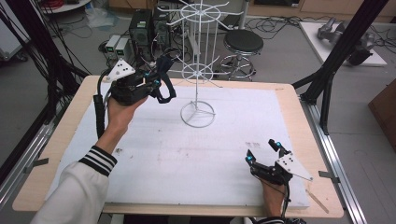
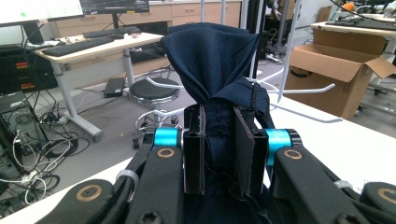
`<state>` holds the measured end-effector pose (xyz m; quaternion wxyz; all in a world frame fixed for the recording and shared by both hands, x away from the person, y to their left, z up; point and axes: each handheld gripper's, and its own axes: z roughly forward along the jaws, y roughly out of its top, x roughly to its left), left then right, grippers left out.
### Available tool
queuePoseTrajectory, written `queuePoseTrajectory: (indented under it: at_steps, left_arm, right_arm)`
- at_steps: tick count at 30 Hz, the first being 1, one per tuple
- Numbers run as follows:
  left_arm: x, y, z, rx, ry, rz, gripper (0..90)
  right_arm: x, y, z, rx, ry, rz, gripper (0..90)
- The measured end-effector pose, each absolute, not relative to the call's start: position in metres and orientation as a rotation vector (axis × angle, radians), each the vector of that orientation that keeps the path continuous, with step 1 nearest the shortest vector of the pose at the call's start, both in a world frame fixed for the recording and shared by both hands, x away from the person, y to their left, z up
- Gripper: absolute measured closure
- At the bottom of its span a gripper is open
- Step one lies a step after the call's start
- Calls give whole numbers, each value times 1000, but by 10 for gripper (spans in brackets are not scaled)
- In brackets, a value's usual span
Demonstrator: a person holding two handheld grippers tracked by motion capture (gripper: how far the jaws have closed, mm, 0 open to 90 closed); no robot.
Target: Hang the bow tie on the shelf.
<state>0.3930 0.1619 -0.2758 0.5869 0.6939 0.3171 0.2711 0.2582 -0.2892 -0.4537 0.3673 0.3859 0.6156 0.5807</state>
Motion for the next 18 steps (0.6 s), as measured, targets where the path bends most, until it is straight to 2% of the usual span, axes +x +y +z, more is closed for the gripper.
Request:
queuePoseTrajectory:
  at_steps: [18]
  left_arm:
    - [411,145,-282,1634,760,607,749]
  right_arm:
    - [258,-289,-454,1000,1577,1500,86]
